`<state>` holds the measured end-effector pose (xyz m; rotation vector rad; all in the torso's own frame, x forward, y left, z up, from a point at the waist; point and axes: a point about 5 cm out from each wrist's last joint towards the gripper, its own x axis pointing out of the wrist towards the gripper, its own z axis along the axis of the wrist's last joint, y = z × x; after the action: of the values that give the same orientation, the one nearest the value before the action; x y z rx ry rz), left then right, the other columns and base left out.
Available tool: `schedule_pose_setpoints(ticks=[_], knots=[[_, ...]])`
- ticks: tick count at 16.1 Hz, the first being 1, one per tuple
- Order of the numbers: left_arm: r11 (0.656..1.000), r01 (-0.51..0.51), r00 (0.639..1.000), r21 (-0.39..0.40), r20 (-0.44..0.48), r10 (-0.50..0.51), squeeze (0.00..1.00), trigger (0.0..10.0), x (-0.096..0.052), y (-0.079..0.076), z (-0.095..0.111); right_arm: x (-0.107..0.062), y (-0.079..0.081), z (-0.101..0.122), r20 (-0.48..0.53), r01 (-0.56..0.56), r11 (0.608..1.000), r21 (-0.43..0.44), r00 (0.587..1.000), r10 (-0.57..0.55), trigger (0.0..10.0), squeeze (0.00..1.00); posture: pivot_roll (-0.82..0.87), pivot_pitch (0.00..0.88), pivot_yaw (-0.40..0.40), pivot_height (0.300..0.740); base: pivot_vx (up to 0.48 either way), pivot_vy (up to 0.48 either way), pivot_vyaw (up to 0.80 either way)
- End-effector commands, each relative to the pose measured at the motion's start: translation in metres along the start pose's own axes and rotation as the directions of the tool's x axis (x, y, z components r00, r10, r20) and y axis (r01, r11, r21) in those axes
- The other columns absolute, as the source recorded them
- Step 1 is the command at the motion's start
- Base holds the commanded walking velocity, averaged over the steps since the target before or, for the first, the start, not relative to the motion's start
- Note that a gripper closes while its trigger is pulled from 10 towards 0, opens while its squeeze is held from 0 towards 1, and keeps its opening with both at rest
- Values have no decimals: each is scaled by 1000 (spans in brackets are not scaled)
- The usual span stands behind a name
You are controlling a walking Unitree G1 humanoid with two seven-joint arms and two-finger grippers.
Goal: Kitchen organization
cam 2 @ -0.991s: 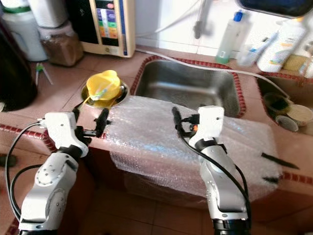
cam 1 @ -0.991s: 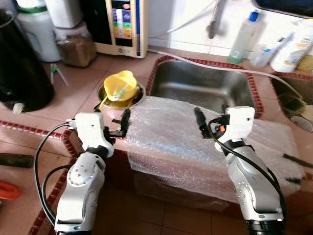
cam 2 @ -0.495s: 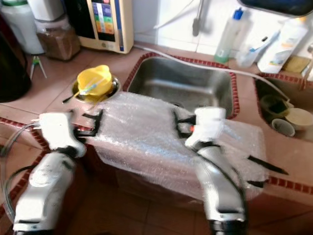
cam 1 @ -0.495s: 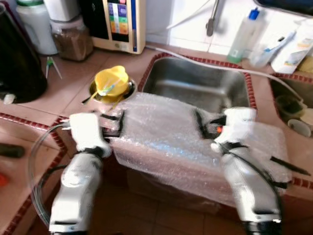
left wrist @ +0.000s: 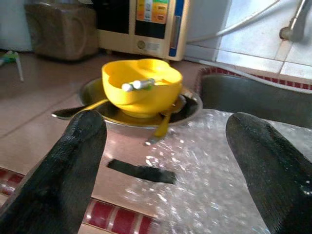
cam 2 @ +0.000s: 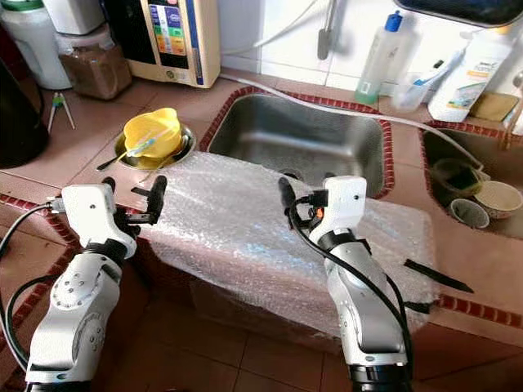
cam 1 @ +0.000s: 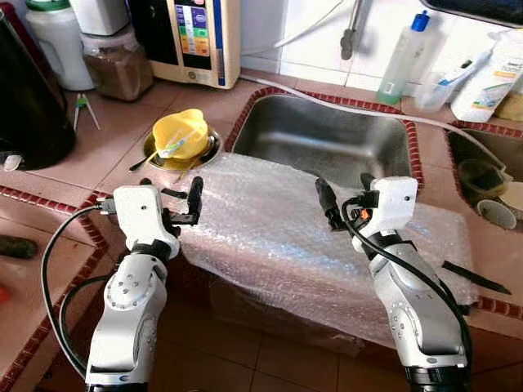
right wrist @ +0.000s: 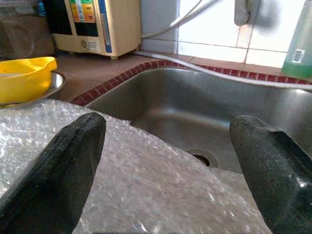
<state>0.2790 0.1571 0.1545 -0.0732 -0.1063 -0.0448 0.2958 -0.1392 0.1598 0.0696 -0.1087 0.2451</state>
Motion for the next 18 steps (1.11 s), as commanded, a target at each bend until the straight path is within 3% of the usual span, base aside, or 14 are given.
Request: schedule_pose_setpoints(ticks=[1, 10, 18], knots=[[1000, 7, 1000, 20, 24, -8, 0, 10000, 1, -2, 5, -1, 1, 5, 28, -12, 1000, -1, 1000, 12, 10000, 0, -16, 93, -36, 740, 0, 0, 0], [997, 69, 994, 25, 78, -71, 0, 10000, -3, -4, 20, -5, 2, 24, 117, -51, 998, -38, 992, 55, 10000, 0, -17, 88, -33, 740, 0, 0, 0], [996, 84, 994, 18, 65, -85, 0, 10000, -5, -6, 17, -4, 1, 22, 108, -54, 997, -50, 992, 59, 10000, 0, -15, 84, -33, 740, 367, 0, 0]])
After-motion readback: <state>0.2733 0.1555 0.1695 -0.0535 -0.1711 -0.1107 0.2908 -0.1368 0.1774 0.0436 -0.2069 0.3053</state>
